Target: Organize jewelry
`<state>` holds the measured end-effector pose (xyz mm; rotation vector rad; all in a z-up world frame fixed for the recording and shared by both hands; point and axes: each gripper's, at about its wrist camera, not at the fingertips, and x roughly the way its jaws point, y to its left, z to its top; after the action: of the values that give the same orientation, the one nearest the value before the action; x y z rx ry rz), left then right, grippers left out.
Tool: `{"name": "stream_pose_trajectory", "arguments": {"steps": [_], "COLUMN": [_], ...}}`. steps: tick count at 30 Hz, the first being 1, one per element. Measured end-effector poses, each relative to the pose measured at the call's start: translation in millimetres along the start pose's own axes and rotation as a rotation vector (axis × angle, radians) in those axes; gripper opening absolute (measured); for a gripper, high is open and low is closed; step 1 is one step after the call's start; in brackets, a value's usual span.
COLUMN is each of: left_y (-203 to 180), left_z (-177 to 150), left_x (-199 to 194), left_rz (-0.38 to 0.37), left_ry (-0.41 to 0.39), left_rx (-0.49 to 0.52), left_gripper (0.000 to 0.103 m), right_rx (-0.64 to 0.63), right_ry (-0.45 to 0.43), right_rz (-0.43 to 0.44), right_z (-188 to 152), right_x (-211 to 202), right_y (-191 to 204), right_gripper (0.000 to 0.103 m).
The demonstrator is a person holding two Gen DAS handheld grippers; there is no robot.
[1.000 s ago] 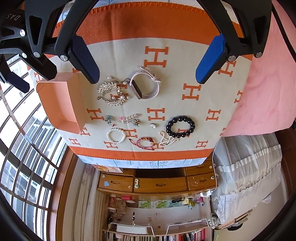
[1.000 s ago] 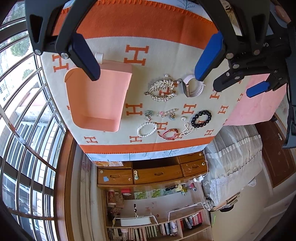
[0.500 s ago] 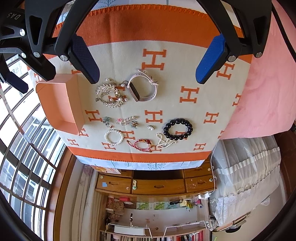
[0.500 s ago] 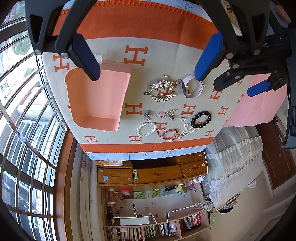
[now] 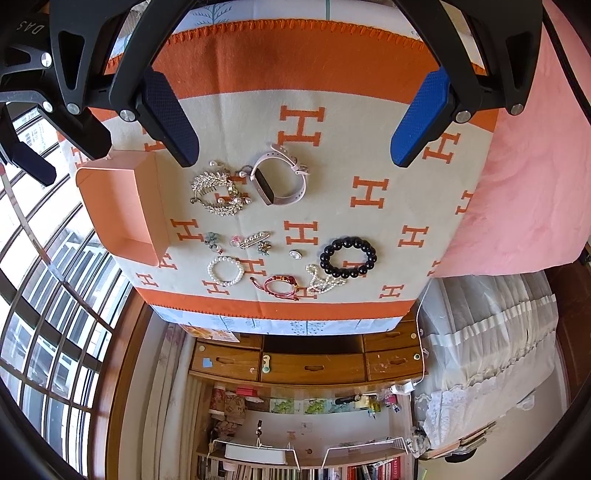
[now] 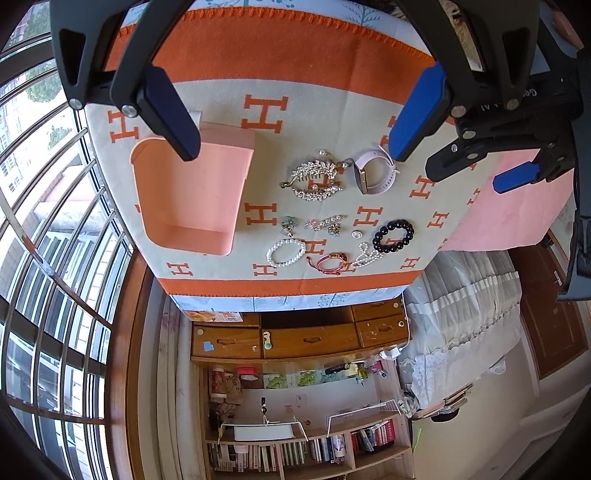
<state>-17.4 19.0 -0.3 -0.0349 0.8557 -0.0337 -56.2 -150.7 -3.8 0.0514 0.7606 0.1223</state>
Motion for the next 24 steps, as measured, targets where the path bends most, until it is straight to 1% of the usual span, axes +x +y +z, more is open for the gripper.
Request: {"name": "stream_pose_trajectory", "arguments": {"steps": [7, 9, 12, 14, 17, 21, 24], "left_y": [9, 14, 22, 30, 49, 84, 105], "left_z": [-1, 3, 17, 29, 50, 88, 113], "left_x": [-14, -17, -14, -13, -12, -7, 3], "left_rz": [-0.01, -0.017, -0.006, 0.017, 0.073, 0.152, 0.178], "left_ry": [-0.024, -0.027, -0.024, -0.024, -0.028, -0.026, -0.002], "left_rx": [0.003, -0.001, -0.007, 0.001, 0.01, -0.005, -0.02], "left_gripper": [0.102, 0.102, 0.102, 0.102, 0.102, 0.102, 0.102], "right_rx": [-0.026, -0.033, -0.023, -0.023, -0.037, -0.037, -0.02], "right_ry": [-0.005, -0.007, 0.012, 0.024, 0.032, 0.056, 0.087], "right_rz": [0.01, 0.015, 0.052, 0.065, 0.075, 0.087, 0.079], "right_z": [5, 10, 23, 34, 57, 98, 131], "right_x": [-7, -7, -5, -2, 3, 15, 34], "right_y": [6, 7, 6, 6, 7, 3, -2], "right_gripper": [0.102, 0.102, 0.102, 0.102, 0.102, 0.101, 0.096]}}
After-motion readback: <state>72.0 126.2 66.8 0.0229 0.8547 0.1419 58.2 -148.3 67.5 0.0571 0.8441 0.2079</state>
